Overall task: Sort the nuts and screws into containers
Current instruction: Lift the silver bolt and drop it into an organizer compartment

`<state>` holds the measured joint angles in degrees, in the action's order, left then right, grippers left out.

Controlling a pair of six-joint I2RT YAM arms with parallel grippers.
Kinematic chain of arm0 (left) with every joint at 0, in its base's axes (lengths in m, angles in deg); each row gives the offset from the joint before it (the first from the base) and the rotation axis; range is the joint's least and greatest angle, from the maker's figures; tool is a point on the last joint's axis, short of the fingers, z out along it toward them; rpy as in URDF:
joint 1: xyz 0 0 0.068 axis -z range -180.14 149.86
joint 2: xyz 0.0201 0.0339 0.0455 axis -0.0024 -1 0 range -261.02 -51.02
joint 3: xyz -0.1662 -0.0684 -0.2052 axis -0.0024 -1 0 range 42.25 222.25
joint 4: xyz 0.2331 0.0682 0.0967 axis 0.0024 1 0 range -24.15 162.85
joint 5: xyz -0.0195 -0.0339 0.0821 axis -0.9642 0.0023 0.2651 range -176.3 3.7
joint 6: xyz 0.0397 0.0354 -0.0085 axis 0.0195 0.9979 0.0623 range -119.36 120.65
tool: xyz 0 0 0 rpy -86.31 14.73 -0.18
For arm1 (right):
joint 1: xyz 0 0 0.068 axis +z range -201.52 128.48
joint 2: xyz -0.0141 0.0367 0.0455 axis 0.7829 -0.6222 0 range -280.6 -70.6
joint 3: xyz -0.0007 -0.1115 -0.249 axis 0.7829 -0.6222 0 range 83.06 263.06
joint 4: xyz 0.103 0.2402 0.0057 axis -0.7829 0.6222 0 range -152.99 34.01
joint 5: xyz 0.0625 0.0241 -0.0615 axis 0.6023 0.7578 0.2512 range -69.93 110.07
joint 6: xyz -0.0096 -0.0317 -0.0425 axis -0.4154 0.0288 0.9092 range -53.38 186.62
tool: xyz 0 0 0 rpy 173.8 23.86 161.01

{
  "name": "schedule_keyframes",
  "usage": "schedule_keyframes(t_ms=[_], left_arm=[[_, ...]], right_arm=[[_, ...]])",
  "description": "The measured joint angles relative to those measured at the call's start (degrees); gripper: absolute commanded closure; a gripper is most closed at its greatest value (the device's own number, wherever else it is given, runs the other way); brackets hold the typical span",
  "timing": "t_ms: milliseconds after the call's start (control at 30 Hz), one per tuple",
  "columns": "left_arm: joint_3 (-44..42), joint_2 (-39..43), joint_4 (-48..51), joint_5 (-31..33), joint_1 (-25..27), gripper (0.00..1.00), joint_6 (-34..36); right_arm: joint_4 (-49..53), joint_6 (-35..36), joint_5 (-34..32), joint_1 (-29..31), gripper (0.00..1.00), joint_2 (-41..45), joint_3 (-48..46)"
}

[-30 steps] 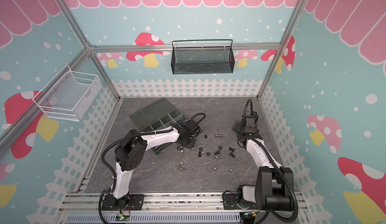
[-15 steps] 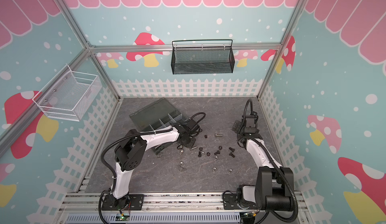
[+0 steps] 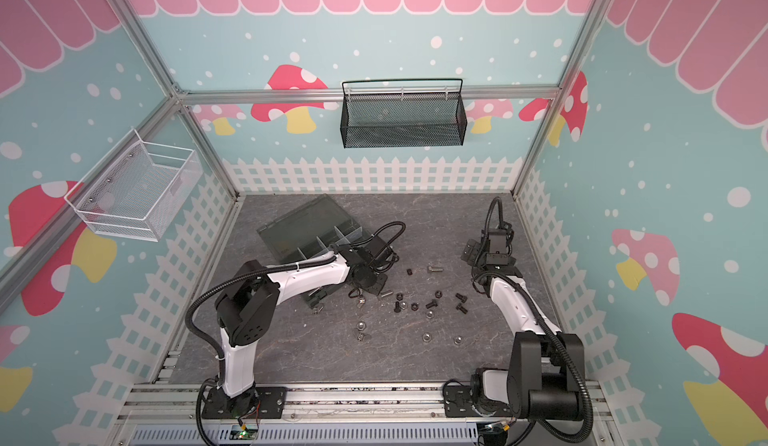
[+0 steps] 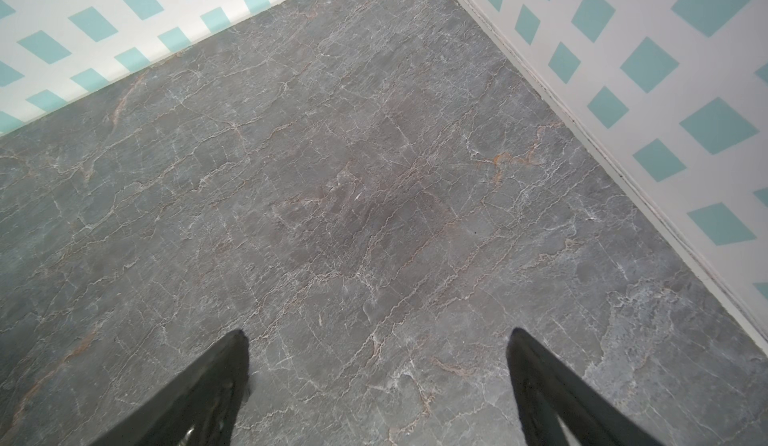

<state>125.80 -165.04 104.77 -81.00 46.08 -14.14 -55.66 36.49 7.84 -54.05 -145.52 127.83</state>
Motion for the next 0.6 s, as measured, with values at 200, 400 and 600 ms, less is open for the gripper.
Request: schedule_keyframes(t_ms=[200, 400, 600], left_arm=[[-2.47, 5.22, -1.11, 0.61, 0.0, 1.0, 0.28], [-6.82, 12.59, -1.62, 4.76, -0.24, 1.0, 2.49], [-11.74, 18.86, -2.27, 9.84, -3.02, 1.0, 5.49]], right_arm=[[0.0, -0.17, 0.02, 0.0, 0.02, 0.07, 0.0], [0.0, -0.17, 0.07, 0.0, 0.02, 0.11, 0.0], [0.0, -0.22, 0.28, 0.0, 0.02, 0.11, 0.0]])
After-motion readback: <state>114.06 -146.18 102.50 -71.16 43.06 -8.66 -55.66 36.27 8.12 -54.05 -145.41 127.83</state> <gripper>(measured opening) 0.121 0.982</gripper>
